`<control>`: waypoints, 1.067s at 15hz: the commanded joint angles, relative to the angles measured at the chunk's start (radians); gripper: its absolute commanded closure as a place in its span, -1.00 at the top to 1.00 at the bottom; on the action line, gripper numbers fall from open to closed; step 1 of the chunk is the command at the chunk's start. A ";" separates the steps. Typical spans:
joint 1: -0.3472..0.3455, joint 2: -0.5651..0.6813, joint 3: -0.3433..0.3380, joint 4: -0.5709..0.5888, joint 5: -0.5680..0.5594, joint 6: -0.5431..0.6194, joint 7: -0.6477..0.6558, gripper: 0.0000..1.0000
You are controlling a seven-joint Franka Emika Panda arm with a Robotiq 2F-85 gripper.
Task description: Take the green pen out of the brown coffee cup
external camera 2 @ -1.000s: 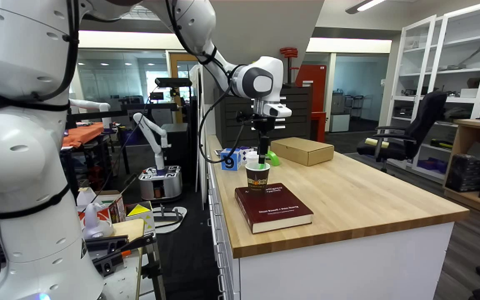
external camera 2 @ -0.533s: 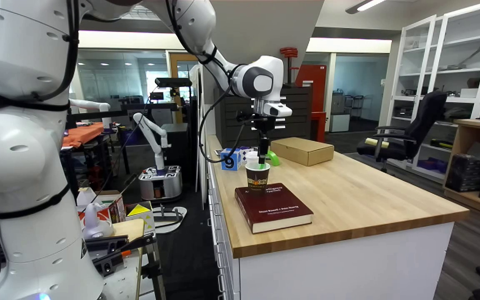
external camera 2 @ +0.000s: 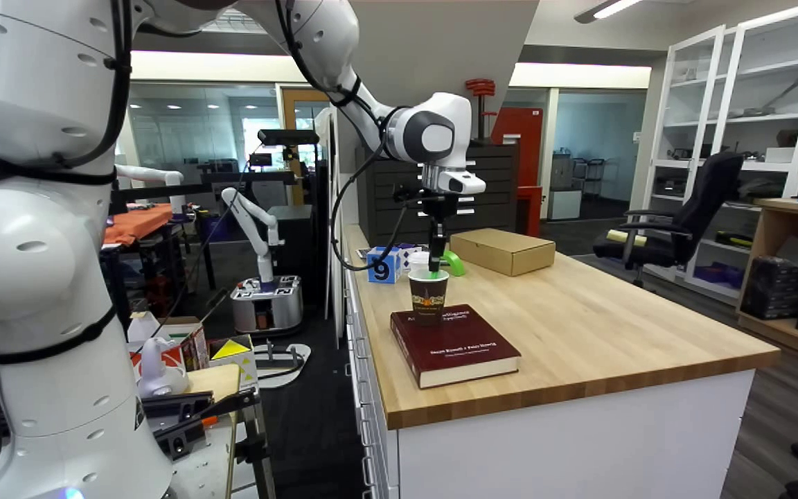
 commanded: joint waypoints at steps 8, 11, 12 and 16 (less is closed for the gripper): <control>0.010 -0.047 -0.006 -0.032 0.002 -0.022 0.032 -0.94; 0.019 -0.064 -0.006 -0.037 -0.014 -0.026 0.052 -0.94; 0.024 -0.073 -0.005 -0.039 -0.022 -0.027 0.062 -0.94; 0.043 -0.122 -0.003 -0.053 -0.058 -0.036 0.115 -0.94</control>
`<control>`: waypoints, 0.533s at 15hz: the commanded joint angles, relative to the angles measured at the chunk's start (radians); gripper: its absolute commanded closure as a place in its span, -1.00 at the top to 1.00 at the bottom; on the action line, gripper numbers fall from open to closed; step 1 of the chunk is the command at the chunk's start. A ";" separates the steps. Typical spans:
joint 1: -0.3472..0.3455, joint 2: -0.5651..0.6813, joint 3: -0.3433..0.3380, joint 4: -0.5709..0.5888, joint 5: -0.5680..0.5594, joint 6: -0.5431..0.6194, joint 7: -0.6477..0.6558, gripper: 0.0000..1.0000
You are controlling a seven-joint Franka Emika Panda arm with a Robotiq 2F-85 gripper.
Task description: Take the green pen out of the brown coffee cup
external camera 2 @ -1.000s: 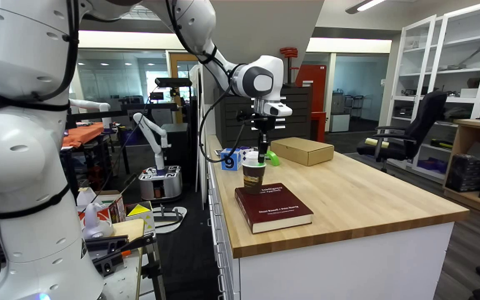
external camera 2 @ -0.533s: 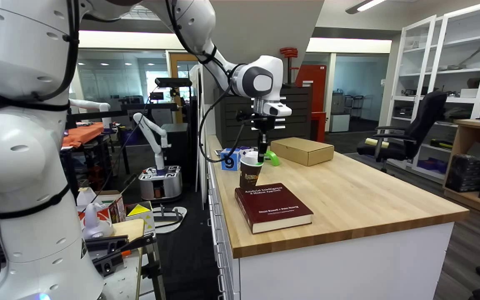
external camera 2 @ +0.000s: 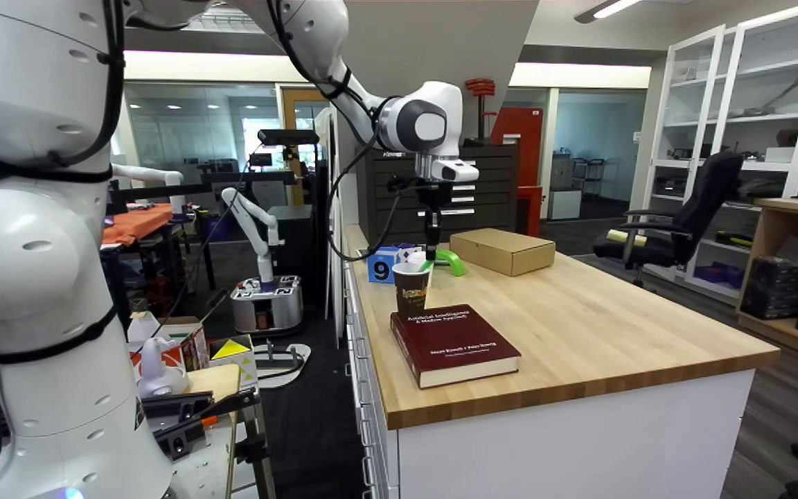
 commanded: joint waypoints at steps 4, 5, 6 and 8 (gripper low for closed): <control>0.021 -0.129 0.005 -0.059 -0.072 -0.064 0.124 -0.94; 0.021 -0.140 0.007 -0.061 -0.080 -0.072 0.135 -0.94; 0.020 -0.157 0.008 -0.065 -0.091 -0.079 0.152 -0.94; 0.013 -0.186 0.012 -0.073 -0.103 -0.090 0.173 -0.94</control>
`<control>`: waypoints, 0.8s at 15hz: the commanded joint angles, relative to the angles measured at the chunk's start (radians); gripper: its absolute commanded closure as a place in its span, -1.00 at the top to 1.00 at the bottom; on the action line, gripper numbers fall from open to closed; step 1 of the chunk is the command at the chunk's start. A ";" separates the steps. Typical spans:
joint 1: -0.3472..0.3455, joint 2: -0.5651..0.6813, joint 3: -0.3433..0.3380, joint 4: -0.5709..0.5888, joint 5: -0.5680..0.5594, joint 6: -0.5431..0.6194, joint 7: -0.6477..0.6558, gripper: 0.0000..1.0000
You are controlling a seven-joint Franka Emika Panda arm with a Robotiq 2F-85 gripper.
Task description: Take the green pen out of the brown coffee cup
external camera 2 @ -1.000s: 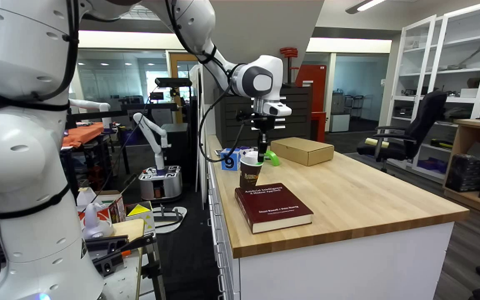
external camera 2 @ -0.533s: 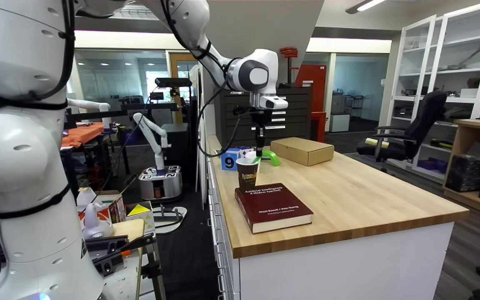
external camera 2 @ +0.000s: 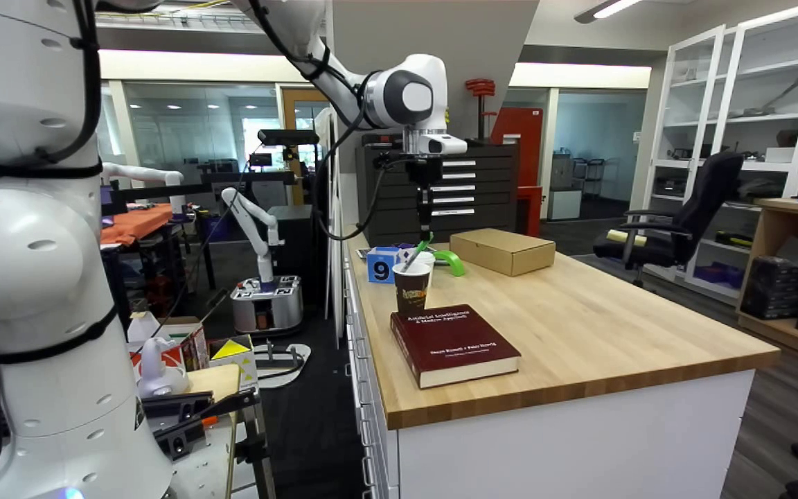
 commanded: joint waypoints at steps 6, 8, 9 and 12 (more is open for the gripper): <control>-0.041 -0.178 0.010 -0.075 -0.055 -0.043 0.110 -0.94; -0.059 -0.199 0.010 -0.078 -0.051 -0.046 0.101 -0.94; -0.068 -0.206 0.010 -0.079 -0.050 -0.052 0.098 -0.94; -0.097 -0.193 0.003 -0.070 -0.032 -0.078 0.064 -0.94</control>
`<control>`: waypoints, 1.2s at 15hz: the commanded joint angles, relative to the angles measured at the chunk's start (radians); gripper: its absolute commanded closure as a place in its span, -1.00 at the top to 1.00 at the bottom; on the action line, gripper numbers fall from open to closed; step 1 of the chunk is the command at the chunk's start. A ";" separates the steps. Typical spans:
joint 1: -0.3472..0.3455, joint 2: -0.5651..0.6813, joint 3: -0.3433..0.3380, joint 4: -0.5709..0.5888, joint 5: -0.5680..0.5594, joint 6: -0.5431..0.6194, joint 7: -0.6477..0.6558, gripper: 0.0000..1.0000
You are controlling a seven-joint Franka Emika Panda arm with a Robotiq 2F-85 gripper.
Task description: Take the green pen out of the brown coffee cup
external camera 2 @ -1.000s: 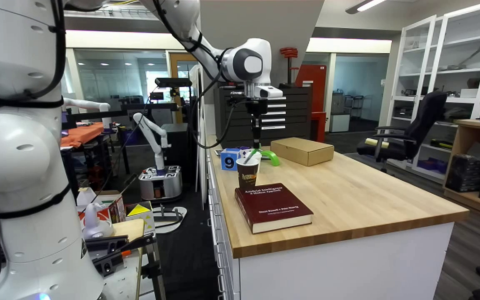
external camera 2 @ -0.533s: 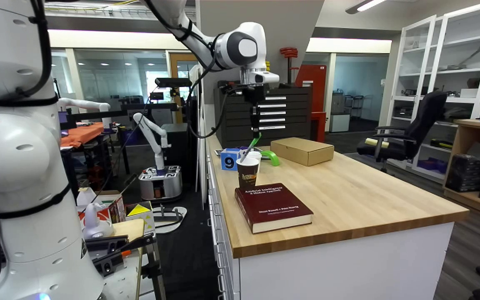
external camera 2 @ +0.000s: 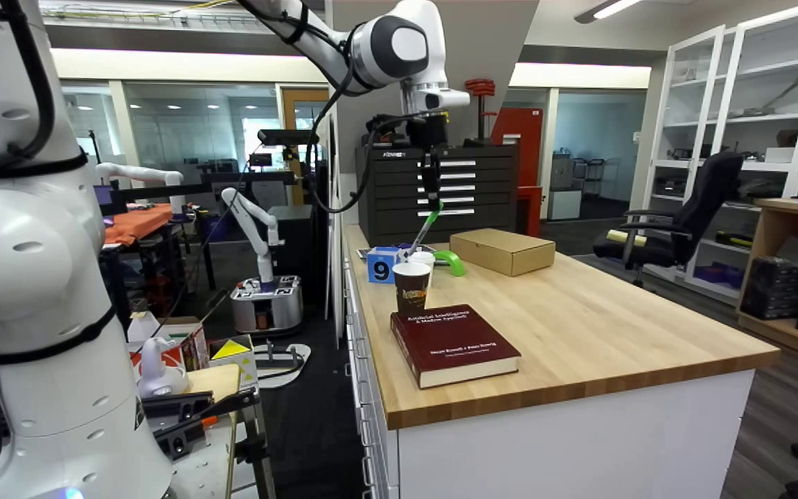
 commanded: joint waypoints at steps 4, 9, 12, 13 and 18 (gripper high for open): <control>-0.061 0.008 -0.006 -0.022 0.019 -0.037 -0.042 -0.94; -0.090 0.087 -0.026 -0.020 0.068 -0.021 -0.134 -0.94; -0.104 0.153 -0.042 -0.011 0.118 -0.008 -0.206 -0.94; -0.106 0.173 -0.046 -0.006 0.131 -0.008 -0.227 -0.94; -0.123 0.276 -0.064 0.029 0.213 -0.005 -0.343 -0.94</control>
